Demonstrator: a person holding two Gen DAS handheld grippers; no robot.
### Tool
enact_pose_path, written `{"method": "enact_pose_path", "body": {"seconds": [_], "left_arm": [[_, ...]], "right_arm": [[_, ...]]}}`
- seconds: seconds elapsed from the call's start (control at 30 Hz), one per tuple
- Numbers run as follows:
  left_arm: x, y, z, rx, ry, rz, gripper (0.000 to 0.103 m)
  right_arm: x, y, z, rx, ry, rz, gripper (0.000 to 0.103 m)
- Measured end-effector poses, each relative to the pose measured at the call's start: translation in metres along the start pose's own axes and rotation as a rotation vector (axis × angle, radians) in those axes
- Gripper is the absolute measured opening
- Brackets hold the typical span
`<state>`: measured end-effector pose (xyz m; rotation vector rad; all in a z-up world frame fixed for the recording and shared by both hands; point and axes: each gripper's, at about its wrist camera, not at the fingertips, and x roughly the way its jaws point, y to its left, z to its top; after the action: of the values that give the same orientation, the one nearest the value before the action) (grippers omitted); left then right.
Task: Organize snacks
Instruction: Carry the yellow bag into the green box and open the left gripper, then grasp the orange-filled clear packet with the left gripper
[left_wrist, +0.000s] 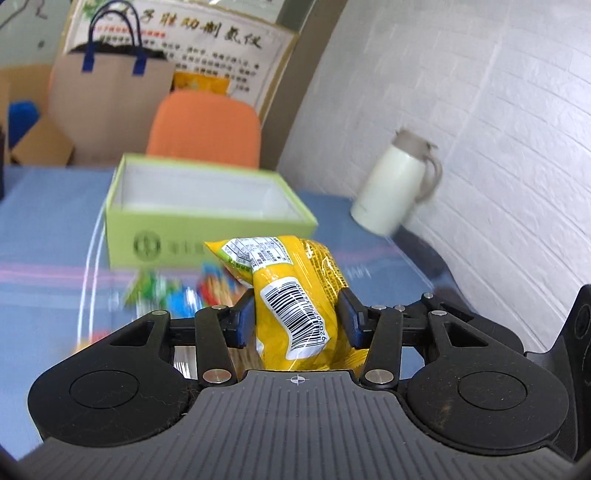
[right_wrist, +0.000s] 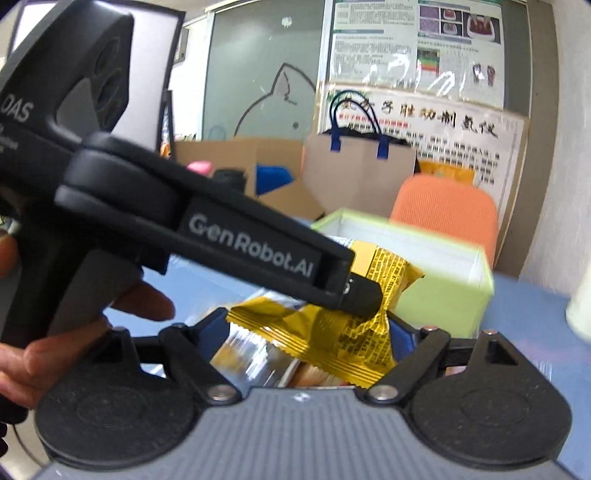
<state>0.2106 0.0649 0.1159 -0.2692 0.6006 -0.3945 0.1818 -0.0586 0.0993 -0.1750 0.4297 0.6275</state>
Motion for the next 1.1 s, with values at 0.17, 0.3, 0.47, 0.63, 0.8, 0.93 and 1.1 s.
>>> {"method": "enact_pose_path", "body": {"seconds": [0.17,0.3,0.47,0.63,0.8,0.93,1.1], "left_arm": [[0.069,0.039,0.081,0.025,-0.002,0.077,0.027],[0.123,0.078,0.111,0.024,0.033,0.14,0.028],[0.167,0.127,0.117,-0.03,0.093,0.177,0.036],[0.138,0.138,0.114,-0.052,0.021,0.193,0.056],[0.084,0.117,0.09,-0.038,-0.035,0.15,0.07],[0.055,0.095,0.053,-0.048,-0.016,0.078,0.07],[0.034,0.064,0.002,-0.056,0.024,0.011,0.07]], "right_arm": [[0.096,-0.058,0.054,0.003,0.053,0.047,0.088],[0.173,-0.083,0.076,-0.026,0.115,0.064,0.087],[0.228,-0.11,0.073,0.032,0.182,0.088,0.088],[0.172,-0.128,0.072,0.1,0.074,0.046,0.093],[0.104,-0.121,0.057,0.15,0.012,0.012,0.093],[0.056,-0.092,0.019,0.148,0.019,-0.046,0.093],[-0.01,-0.066,-0.047,0.187,0.057,-0.147,0.093]]}}
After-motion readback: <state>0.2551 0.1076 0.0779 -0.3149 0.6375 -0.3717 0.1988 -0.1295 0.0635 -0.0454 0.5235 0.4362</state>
